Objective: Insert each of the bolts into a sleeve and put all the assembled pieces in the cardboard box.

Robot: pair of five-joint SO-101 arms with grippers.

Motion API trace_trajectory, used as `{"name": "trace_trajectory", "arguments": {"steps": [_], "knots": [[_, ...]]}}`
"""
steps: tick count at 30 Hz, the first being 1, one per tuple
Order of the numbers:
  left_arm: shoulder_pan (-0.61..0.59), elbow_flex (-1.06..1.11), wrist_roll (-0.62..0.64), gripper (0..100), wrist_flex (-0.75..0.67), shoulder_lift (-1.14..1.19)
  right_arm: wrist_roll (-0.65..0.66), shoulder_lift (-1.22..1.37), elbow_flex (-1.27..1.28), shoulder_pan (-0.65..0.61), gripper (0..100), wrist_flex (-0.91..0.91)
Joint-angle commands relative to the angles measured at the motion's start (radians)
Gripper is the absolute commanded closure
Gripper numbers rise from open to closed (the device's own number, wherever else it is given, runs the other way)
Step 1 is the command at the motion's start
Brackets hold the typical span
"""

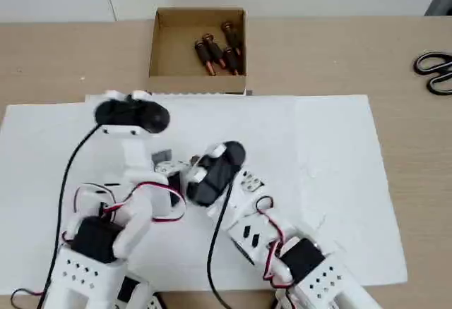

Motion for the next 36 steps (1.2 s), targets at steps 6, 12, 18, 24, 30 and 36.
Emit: {"name": "trace_trajectory", "arguments": {"steps": [6,12,18,24,30,36], "knots": [[-0.055,-0.056,-0.015,88,-0.006,-0.009,0.008,-0.007,-0.063,-0.005,99.5,-0.024],[-0.152,0.012,-0.017,99,-0.009,-0.009,0.008,-0.013,-0.063,0.01,99.5,-0.024],[-0.259,0.225,-0.018,99,-0.086,-0.008,0.006,-0.004,-0.117,0.094,99.5,-0.033],[-0.261,0.435,-0.018,99,-0.298,-0.008,0.011,0.12,-0.252,0.211,99.6,-0.117],[-0.256,0.466,-0.018,99,-0.354,-0.008,0.011,0.415,-0.535,0.306,99.6,-0.124],[-0.256,0.509,-0.173,99,-0.354,-0.008,0.14,0.719,-0.772,0.326,99.6,-0.124]]}}
